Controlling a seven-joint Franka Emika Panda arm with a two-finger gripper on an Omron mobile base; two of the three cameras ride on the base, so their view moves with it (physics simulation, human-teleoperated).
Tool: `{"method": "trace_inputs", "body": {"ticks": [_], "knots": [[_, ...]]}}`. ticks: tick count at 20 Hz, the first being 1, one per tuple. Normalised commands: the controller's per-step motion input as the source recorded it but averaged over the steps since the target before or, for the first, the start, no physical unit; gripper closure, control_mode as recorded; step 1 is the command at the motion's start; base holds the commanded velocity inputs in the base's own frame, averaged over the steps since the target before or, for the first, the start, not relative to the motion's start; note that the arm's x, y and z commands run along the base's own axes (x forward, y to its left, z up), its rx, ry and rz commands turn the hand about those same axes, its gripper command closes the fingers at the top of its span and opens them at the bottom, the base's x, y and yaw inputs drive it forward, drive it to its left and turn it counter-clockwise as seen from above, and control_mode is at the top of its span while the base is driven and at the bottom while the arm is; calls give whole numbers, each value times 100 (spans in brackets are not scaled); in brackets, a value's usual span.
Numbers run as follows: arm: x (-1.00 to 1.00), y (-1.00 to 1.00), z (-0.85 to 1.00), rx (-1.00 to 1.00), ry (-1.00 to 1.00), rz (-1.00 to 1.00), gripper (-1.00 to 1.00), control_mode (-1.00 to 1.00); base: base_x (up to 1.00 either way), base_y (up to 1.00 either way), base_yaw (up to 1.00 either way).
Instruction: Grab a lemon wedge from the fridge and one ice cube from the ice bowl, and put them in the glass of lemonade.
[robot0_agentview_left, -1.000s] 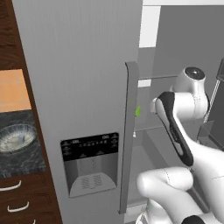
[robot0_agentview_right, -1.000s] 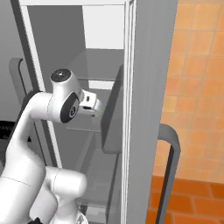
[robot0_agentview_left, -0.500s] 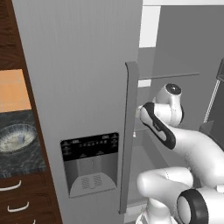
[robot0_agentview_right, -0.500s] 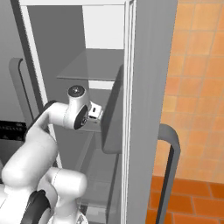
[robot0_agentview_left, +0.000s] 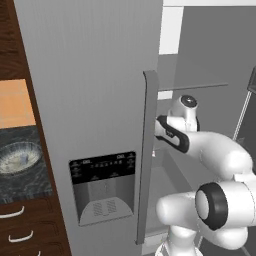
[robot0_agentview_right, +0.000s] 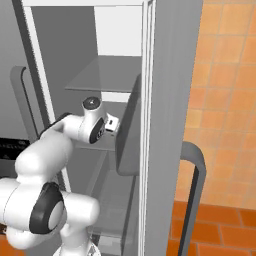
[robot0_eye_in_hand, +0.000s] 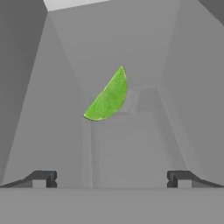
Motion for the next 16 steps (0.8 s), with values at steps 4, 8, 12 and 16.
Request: {"method": "trace_inputs", "body": {"ticks": [4,8,12,16], "knots": [[46,0,-7,0,0,-1,-100,-100,0,0,0],[59,0,-16,0,0,0,-100,-100,0,0,0],[52,0,-28,0,0,0,-100,-100,0,0,0],[31,0,-29,0,0,0,-100,-100,0,0,0]]}}
